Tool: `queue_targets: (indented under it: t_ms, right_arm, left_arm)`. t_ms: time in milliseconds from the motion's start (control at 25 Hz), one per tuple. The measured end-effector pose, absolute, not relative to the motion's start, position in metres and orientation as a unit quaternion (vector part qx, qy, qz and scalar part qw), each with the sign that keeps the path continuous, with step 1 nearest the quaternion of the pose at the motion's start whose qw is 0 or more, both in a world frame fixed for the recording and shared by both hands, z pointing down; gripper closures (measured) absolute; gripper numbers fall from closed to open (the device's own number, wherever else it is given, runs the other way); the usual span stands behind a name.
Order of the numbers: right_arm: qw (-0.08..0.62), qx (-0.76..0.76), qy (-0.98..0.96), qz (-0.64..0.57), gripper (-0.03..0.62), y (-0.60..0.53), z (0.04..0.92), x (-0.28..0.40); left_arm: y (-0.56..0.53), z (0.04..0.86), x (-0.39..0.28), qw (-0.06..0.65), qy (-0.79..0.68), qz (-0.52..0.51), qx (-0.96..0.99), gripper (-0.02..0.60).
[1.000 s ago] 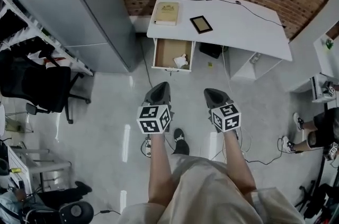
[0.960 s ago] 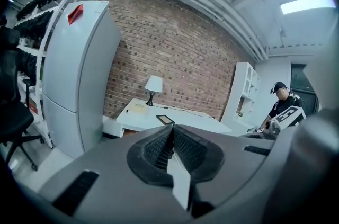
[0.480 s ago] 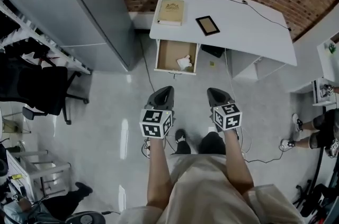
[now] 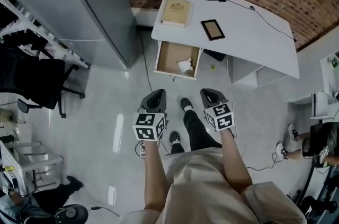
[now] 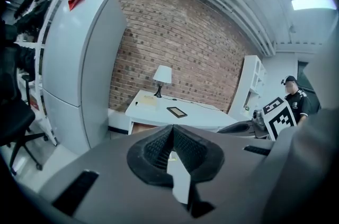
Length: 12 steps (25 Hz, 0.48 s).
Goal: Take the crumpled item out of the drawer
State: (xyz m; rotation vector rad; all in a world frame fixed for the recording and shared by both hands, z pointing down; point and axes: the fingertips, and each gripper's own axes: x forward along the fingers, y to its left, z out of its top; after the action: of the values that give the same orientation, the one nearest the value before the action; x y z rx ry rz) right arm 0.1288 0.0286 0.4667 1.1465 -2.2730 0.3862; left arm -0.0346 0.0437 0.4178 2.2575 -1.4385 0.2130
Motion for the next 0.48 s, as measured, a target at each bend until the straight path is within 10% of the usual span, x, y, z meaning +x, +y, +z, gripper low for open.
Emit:
queue_targets:
  t_ms: [480]
  right_arm:
    - [0.371,0.313,-0.865,0.127,0.569,-0.079,0.558,0.113]
  left_arm:
    - [-0.012,0.497,-0.02,0.274,-0.543,0.114,0.785,0.565]
